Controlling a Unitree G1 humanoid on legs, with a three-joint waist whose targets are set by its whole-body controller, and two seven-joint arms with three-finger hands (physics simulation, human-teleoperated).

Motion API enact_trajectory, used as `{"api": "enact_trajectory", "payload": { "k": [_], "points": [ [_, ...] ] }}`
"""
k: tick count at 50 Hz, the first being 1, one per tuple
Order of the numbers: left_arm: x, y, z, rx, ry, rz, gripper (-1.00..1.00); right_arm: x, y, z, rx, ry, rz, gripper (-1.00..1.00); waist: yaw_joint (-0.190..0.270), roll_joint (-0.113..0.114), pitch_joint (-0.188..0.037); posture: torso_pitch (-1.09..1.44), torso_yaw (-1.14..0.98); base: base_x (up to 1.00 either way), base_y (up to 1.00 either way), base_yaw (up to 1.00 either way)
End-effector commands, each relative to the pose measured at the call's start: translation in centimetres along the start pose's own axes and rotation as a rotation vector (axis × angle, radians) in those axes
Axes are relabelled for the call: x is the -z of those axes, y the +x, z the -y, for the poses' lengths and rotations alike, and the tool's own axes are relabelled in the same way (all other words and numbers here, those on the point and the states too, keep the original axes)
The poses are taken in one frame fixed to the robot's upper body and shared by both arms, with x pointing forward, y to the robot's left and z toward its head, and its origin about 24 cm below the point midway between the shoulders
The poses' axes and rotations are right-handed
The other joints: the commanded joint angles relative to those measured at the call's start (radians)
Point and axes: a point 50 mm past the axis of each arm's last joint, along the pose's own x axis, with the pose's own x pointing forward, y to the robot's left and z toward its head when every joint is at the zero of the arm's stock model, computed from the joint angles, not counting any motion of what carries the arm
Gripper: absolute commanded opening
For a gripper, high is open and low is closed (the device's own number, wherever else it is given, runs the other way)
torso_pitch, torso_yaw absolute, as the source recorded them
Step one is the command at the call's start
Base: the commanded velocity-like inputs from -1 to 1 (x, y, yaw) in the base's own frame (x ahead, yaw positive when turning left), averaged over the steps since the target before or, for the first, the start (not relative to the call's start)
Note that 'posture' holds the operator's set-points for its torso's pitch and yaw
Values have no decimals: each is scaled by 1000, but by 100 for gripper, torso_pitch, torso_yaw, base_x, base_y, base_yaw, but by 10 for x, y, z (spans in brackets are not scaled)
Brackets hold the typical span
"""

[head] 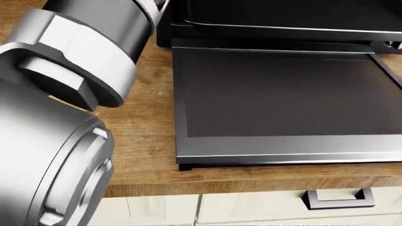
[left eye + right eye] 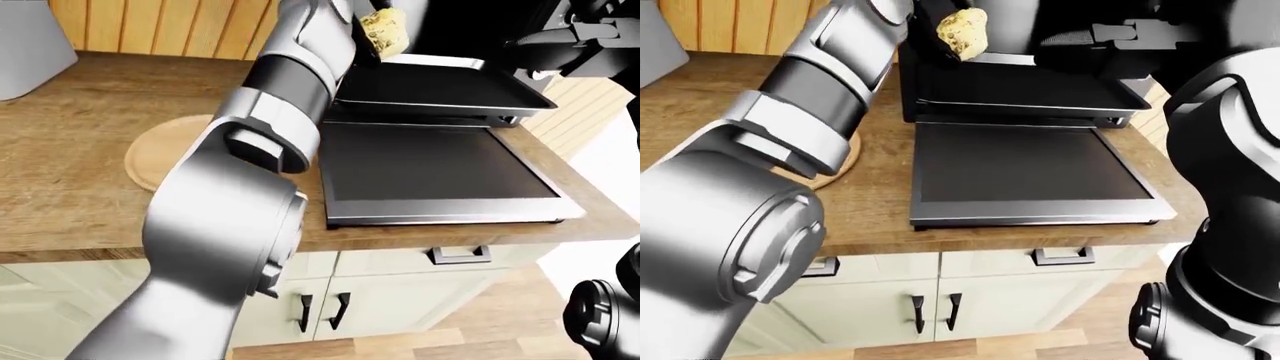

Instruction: Place the scone on the tray of the toaster oven.

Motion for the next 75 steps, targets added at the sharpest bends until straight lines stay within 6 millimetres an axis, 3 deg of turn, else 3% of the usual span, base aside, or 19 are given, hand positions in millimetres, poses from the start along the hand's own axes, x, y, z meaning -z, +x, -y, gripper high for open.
{"api": "enact_trajectory", "payload": {
  "k": [1,11,16,33,43,55,74,75],
  "points": [
    [-15,-4,-18,-77,-2,59,-99,-13,-1,2,18,-2,70,100,1,-3,-27,0,0,0,0,0],
    [1,1,5,-83,-31,47,-99,-16,-2,3,18,6,72,100,2,-5,-30,0,0,0,0,0],
    [-9,-1,-7,-146,-37,98,-99,-14,-1,4,18,7,70,100,0,-6,-31,0,0,0,0,0],
    [0,1,9,-168,-43,103,-99,-16,-1,4,21,12,80,100,-2,-1,-34,0,0,0,0,0],
    [-13,-2,-7,-255,-58,154,-99,-15,-1,1,13,10,76,100,-4,-1,-33,0,0,0,0,0],
    [0,1,11,-234,18,135,-99,-15,-1,0,7,10,74,100,-2,1,-36,0,0,0,0,0],
    [-5,0,9,-211,-7,128,-98,-13,-1,-2,6,9,72,100,-2,1,-34,0,0,0,0,0],
    [-2,1,11,-186,-8,112,-40,-12,-1,-2,5,8,72,100,-2,2,-34,0,0,0,0,0]
  ]
}}
